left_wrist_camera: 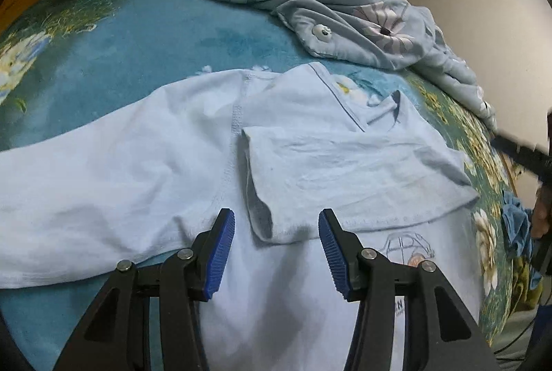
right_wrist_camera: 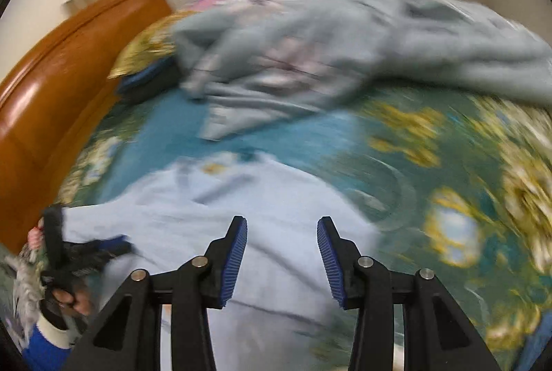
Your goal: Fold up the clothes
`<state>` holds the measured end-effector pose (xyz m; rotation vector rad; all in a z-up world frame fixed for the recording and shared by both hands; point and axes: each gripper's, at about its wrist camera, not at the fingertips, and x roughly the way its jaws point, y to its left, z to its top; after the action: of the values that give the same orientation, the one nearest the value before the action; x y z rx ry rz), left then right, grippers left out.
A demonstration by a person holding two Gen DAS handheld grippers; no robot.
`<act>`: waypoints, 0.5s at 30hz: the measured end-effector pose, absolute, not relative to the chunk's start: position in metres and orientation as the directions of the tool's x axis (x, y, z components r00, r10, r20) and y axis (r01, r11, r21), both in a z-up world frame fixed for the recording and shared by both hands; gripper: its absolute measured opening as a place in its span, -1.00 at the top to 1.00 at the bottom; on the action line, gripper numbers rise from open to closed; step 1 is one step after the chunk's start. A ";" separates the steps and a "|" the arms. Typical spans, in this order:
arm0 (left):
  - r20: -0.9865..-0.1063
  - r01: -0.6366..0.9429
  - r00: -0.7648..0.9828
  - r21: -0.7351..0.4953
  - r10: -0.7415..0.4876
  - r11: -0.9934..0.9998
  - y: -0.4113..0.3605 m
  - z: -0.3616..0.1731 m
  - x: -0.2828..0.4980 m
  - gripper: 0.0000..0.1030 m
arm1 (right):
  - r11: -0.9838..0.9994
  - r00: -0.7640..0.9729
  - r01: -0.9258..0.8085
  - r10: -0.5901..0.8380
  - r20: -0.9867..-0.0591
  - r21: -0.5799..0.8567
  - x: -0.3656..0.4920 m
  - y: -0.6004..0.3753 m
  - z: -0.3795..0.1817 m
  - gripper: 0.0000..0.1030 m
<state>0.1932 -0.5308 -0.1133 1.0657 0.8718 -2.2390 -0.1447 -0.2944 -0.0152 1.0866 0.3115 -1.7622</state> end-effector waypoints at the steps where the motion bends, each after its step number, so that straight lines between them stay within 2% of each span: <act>1: -0.809 0.675 -0.561 -0.324 -0.175 -0.663 -0.531 -0.114 0.192 0.22 | -0.485 -0.096 0.833 -0.600 -0.795 0.265 -0.154 -0.286 -0.022 0.11; 2: -0.811 0.680 -0.556 -0.318 -0.182 -0.660 -0.530 -0.115 0.191 0.51 | -0.506 -0.097 0.819 -0.588 -0.803 0.271 -0.163 -0.277 -0.032 0.11; 5: -0.815 0.693 -0.545 -0.307 -0.195 -0.652 -0.530 -0.118 0.186 0.82 | -0.520 -0.063 0.786 -0.605 -0.794 0.334 -0.177 -0.269 -0.050 0.11; 13: -0.790 0.695 -0.571 -0.321 -0.223 -0.643 -0.530 -0.110 0.188 0.97 | -0.560 -0.029 0.727 -0.604 -0.796 0.398 -0.195 -0.286 -0.087 0.13; 15: -0.777 0.691 -0.585 -0.327 -0.232 -0.645 -0.529 -0.106 0.191 0.97 | -0.573 -0.024 0.711 -0.599 -0.800 0.408 -0.199 -0.286 -0.094 0.38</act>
<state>0.1905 -0.5287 -0.1060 0.9703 0.8512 -2.2332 -0.1995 -0.2864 -0.0944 1.2966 0.1311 -1.7571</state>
